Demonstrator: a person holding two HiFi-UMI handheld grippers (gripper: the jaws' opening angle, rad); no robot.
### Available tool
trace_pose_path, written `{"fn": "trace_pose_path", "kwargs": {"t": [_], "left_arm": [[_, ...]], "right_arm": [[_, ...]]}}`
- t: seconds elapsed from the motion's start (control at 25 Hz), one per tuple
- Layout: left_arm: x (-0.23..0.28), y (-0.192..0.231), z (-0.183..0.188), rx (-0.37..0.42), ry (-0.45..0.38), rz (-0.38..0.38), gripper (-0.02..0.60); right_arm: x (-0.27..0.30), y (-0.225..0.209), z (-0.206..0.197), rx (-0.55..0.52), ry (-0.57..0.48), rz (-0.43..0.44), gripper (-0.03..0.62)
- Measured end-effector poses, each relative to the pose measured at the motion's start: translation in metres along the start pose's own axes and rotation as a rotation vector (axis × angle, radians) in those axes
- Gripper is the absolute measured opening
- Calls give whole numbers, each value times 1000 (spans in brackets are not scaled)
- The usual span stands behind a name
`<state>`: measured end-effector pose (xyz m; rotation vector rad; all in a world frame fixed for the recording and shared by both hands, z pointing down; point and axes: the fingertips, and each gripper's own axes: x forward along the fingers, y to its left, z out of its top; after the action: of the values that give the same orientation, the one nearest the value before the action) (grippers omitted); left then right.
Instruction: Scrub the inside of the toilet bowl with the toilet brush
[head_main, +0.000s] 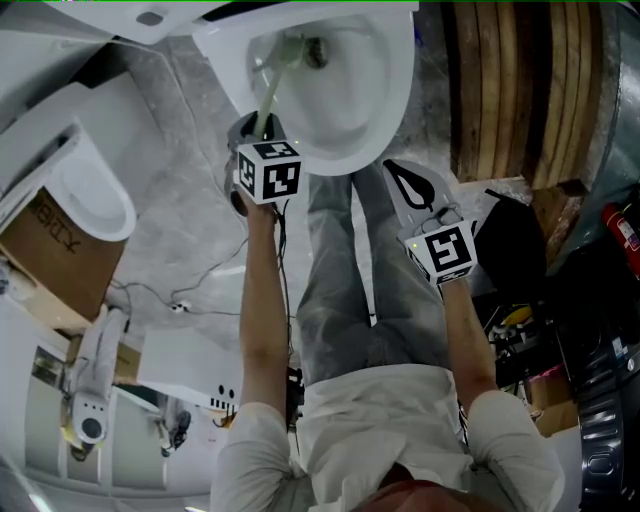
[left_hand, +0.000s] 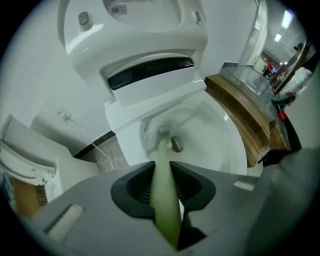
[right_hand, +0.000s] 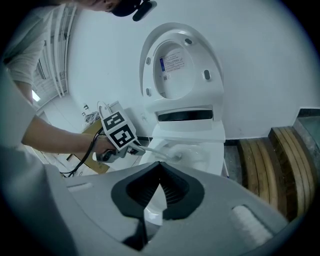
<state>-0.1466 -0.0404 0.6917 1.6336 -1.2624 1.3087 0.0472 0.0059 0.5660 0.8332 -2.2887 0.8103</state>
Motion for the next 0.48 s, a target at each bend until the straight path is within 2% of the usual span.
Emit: {"fn": "trace_pose_path", "kwargs": {"t": [0.36, 0.48], "left_arm": [[-9, 1, -23, 145, 55, 33, 110], [-12, -5, -37, 164, 77, 30, 110]], "right_arm": [[-6, 1, -8, -1, 2, -2, 3], [-7, 2, -7, -4, -3, 2, 3]]}}
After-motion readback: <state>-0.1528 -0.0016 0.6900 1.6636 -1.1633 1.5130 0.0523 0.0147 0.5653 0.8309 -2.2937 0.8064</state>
